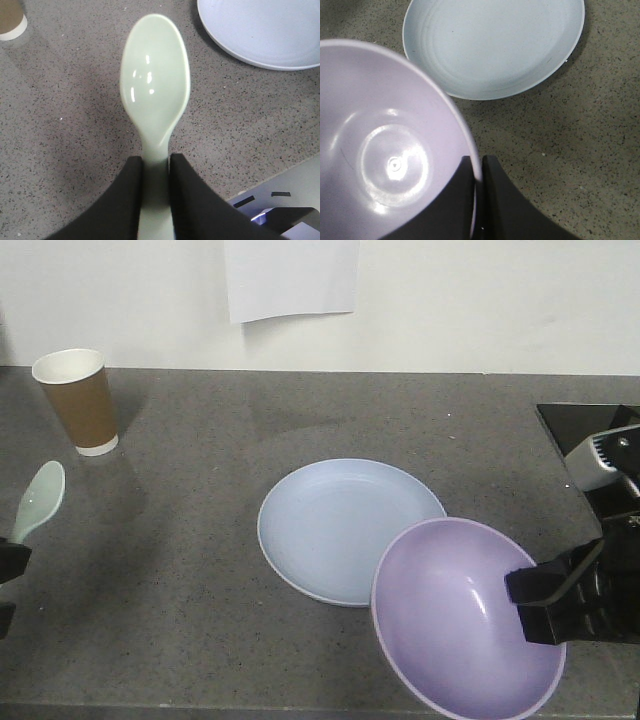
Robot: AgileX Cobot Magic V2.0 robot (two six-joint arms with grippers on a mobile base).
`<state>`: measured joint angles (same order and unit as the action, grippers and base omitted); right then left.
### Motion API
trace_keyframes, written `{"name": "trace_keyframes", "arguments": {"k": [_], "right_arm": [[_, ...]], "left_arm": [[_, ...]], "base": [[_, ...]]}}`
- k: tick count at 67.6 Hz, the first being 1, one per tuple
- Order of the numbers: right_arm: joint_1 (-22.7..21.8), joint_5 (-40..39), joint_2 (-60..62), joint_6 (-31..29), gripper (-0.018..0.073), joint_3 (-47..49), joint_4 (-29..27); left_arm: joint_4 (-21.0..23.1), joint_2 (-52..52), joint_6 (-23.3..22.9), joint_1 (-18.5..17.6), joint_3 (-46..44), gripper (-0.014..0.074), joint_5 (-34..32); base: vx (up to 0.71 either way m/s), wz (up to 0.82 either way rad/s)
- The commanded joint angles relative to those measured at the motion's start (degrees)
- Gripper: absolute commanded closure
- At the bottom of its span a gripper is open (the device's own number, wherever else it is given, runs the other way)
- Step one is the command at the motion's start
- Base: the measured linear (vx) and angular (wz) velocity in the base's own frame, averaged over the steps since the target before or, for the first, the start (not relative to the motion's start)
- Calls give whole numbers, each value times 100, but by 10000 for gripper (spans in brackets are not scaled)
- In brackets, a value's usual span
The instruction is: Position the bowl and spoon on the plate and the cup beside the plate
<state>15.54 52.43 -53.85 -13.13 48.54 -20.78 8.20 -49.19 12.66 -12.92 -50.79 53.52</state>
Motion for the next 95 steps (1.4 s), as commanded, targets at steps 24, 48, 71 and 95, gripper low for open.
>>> {"name": "trace_keyframes", "arguments": {"k": [24,48,71,95], "right_arm": [[7,-255,63,-45,560,156,-108],[7,-255,63,-45,560,156,-108],[7,-255,63,-45,560,156,-108],[7,-253,63,-45,560,156,-108]], "left_arm": [[93,54,-22,-35,-144,496,-305],[93,54,-22,-35,-144,496,-305],[93,54,-22,-35,-144,496,-305],[93,54,-22,-35,-144,496,-305]], "base": [[3,1],[3,1],[3,1],[3,1]]}}
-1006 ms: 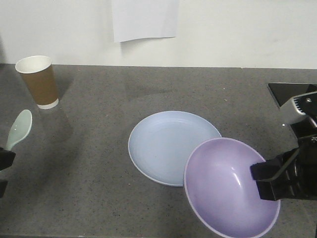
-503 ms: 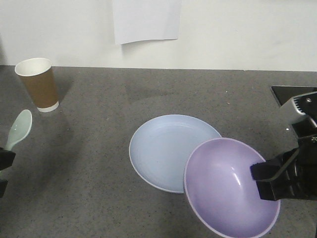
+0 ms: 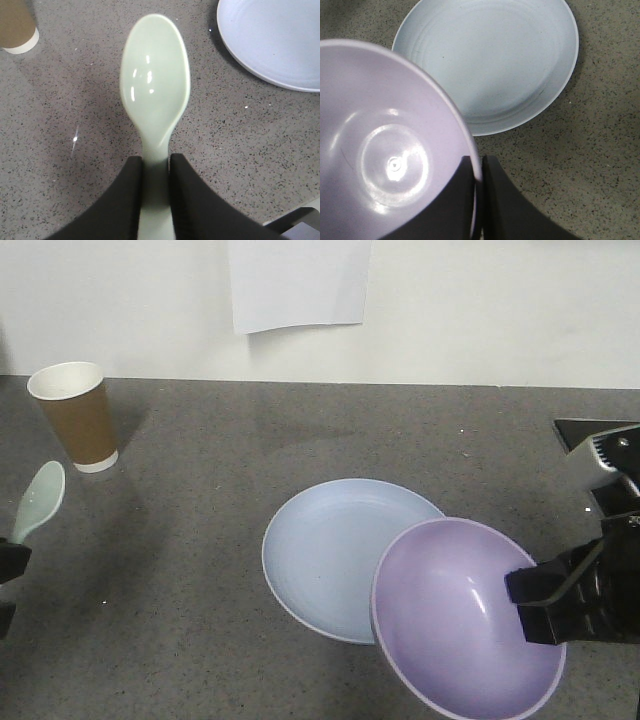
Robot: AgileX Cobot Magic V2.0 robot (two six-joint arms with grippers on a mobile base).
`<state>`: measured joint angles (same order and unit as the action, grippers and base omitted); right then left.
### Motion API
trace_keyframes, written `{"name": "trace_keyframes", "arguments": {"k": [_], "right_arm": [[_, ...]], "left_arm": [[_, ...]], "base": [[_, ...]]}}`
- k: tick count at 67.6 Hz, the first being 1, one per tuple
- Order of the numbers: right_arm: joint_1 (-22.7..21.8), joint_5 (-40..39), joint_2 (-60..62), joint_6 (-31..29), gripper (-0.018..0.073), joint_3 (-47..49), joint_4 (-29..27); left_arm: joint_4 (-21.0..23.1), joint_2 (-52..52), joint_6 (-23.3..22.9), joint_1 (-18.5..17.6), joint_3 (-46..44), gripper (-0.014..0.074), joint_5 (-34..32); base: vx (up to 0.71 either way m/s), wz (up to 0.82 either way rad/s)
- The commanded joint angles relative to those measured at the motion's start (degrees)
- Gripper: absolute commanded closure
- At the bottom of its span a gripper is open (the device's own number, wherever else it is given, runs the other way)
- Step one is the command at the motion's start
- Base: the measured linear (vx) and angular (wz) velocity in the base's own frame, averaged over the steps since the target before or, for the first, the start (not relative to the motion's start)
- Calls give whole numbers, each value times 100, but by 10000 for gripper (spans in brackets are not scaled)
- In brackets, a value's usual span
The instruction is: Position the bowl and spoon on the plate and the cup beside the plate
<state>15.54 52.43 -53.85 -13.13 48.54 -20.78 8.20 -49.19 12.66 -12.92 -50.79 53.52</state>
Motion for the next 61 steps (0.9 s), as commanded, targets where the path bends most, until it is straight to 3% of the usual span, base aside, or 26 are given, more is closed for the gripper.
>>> {"name": "trace_keyframes", "arguments": {"k": [1,61], "right_arm": [[7,-253,63,-45,560,156,-108],[7,-246,63,-50,560,156,-108]], "left_arm": [[93,54,-22,-35,-144,496,-305],[93,54,-22,-35,-144,496,-305]], "base": [[2,1],[1,0]]}}
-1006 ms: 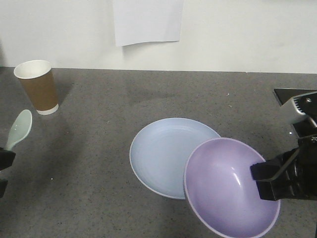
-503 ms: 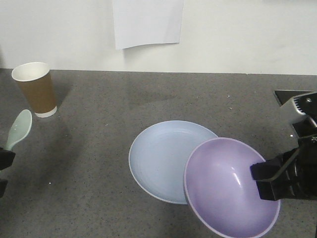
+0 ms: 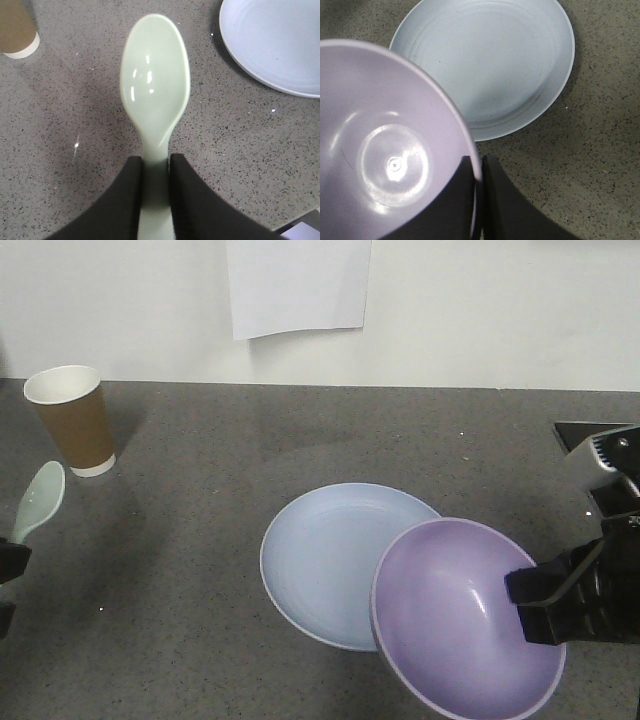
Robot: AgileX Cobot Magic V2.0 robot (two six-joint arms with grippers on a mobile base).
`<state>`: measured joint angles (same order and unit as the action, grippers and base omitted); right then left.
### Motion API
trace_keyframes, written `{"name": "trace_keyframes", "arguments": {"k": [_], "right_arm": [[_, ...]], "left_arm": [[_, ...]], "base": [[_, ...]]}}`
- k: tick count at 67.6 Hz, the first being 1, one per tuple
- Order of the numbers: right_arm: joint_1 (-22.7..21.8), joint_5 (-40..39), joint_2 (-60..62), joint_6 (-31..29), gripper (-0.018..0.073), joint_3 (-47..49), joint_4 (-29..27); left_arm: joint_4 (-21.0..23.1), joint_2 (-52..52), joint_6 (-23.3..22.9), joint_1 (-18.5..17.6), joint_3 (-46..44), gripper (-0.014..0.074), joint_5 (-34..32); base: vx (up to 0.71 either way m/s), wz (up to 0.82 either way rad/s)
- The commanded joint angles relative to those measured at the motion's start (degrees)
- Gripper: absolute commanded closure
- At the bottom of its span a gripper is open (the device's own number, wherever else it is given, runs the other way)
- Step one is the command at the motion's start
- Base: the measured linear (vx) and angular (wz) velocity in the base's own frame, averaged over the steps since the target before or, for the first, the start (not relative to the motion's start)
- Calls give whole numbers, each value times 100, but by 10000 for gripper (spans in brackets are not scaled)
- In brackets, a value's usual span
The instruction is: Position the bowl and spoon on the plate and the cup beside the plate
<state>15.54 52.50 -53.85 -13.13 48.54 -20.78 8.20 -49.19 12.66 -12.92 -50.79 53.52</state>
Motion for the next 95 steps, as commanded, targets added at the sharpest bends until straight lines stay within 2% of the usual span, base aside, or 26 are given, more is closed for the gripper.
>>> {"name": "trace_keyframes", "arguments": {"k": [1,65,95], "right_arm": [[7,-252,63,-50,560,156,-108],[7,-494,-22,-92,560,190,-271],[7,-9,-2297,-119,560,2046,-82]], "left_arm": [[93,54,-22,-35,-144,496,-305],[93,54,-22,-35,-144,496,-305],[93,54,-22,-35,-144,496,-305]], "base": [[0,0],[0,0],[0,0]]}}
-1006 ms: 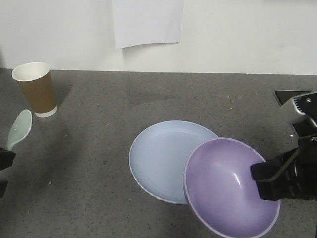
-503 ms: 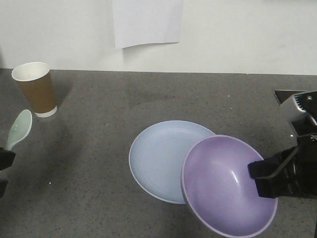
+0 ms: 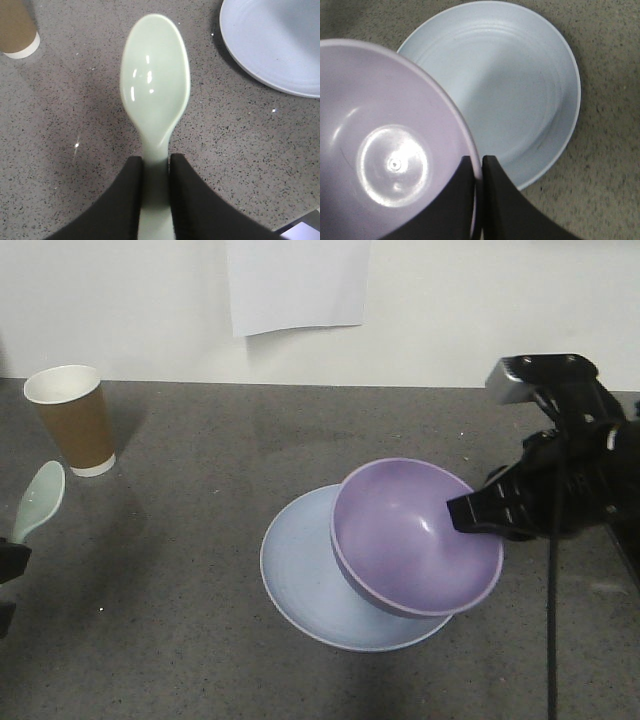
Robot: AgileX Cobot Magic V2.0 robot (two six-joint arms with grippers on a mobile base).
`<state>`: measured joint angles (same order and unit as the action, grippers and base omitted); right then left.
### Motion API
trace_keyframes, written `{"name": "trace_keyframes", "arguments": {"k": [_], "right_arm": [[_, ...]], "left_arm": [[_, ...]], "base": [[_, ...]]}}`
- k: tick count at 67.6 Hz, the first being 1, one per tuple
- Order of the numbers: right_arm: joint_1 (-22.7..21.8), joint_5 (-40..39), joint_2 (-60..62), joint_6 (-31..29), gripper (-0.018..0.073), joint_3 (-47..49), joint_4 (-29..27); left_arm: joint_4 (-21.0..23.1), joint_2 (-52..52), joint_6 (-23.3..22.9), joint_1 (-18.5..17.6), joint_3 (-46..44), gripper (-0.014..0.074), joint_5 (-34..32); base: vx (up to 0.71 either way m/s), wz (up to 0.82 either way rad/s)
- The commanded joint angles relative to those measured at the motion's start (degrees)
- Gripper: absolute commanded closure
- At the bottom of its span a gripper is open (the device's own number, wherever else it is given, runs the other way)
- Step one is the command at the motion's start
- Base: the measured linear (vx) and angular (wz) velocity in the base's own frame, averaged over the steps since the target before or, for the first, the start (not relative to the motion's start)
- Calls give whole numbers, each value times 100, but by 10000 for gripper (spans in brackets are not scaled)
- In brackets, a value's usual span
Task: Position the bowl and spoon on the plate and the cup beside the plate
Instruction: 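Lower the lavender bowl onto the plate center with the right gripper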
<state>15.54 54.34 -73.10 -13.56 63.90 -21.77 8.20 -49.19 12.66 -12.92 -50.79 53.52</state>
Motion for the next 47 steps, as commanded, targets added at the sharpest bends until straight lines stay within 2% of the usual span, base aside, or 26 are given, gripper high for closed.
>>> {"name": "trace_keyframes", "arguments": {"k": [1,14,27,47], "right_arm": [[7,-195,-457,-76,560,563,58],[7,-165,-1525,-69,560,1098,326],[7,-206,-2317,-69,560,1455,332],[7,-272,-2762,-196,533,1648,487]], "left_arm": [[93,54,-22,-35,-144,496,-305],[93,54,-22,-35,-144,496,-305],[93,54,-22,-35,-144,496,-305],[93,54,-22,-35,-144,496,-305]], "base": [[0,0],[0,0],[0,0],[0,0]]}}
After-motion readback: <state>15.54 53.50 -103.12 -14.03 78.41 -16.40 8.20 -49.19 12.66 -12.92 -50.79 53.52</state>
